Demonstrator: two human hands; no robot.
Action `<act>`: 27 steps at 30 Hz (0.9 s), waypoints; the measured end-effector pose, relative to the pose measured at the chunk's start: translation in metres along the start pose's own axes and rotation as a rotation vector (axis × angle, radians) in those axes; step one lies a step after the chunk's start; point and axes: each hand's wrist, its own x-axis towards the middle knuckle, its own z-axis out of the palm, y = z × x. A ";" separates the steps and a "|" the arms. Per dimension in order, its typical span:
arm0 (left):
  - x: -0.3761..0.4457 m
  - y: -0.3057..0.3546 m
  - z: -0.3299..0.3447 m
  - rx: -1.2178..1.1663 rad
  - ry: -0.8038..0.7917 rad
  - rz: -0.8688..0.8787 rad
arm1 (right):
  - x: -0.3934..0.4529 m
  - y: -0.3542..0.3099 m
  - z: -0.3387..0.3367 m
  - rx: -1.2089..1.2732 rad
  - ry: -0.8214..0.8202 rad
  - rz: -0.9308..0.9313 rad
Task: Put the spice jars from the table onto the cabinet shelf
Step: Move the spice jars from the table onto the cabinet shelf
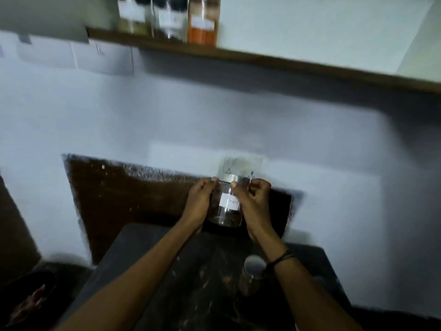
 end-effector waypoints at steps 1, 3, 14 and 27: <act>0.012 0.025 0.008 -0.015 -0.008 0.048 | 0.012 -0.027 0.006 -0.001 0.015 -0.051; 0.028 0.074 0.021 -0.051 -0.024 0.138 | 0.031 -0.076 0.015 -0.023 0.053 -0.141; 0.057 0.267 0.059 -0.003 -0.057 0.586 | 0.082 -0.256 0.036 -0.107 0.013 -0.618; 0.140 0.320 0.072 0.179 0.189 0.652 | 0.172 -0.292 0.069 -0.340 0.069 -0.608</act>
